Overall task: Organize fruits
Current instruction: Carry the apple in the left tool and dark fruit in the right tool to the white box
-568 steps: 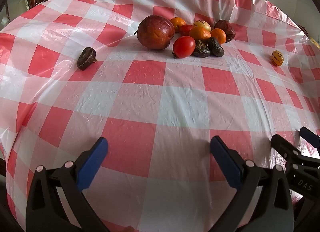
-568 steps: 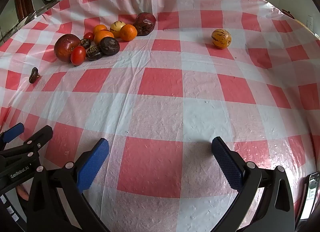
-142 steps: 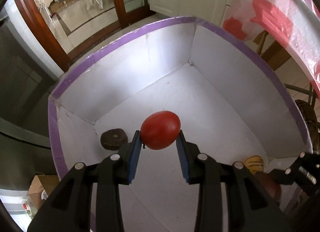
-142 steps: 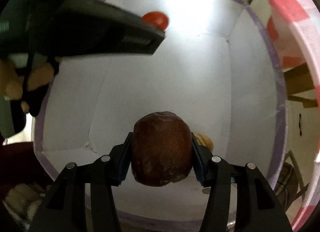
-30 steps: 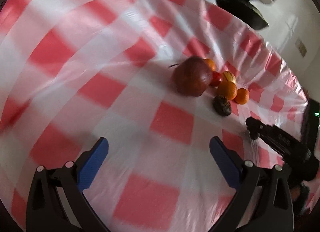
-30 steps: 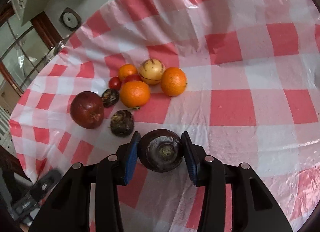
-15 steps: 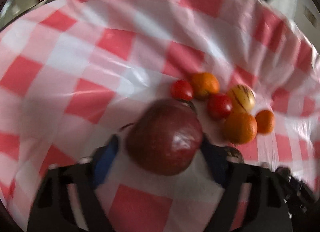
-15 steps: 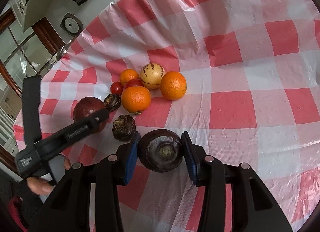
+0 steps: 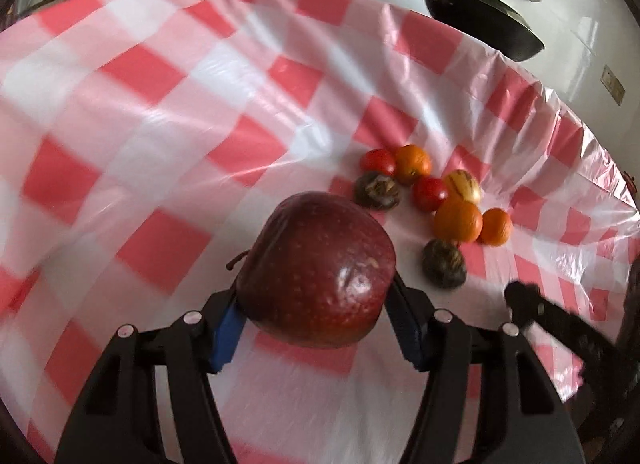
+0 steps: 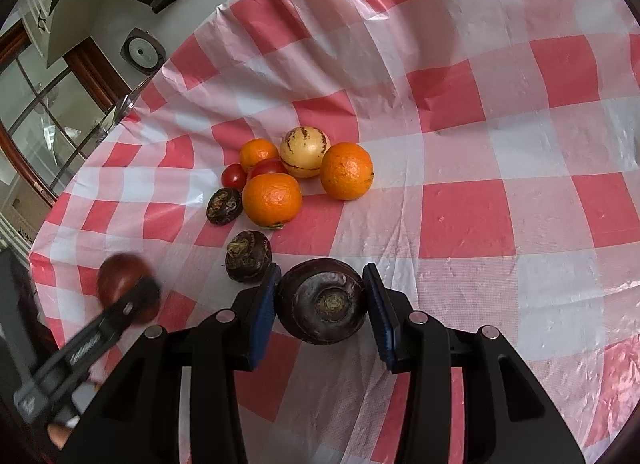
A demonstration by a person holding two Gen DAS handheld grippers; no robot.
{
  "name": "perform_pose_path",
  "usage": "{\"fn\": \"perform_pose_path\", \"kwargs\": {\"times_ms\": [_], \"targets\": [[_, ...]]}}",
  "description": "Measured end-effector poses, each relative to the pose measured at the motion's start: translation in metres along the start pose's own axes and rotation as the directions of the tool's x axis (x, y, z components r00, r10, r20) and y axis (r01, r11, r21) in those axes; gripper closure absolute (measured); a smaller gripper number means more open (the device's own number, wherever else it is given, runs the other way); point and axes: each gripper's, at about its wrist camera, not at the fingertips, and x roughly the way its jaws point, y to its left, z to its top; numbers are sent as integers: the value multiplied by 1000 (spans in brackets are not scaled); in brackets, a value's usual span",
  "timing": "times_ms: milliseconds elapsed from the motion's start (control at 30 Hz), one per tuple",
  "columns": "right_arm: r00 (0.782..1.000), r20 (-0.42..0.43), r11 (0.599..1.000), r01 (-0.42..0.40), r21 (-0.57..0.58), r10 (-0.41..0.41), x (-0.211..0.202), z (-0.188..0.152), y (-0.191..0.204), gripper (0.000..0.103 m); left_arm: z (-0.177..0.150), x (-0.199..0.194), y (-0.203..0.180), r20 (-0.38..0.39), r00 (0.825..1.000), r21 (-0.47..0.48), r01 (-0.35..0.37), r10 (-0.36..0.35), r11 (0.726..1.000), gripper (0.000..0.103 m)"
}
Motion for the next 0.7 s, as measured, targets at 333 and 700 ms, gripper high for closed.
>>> {"fn": "perform_pose_path", "kwargs": {"times_ms": [333, 700], "targets": [[1000, -7, 998, 20, 65, -20, -1, 2, -9, 61, -48, -81, 42, 26, 999, -6, -25, 25, 1000, 39], [995, 51, 996, -87, 36, 85, -56, -63, 55, 60, -113, -171, 117, 70, 995, -3, -67, 67, 998, 39]]}}
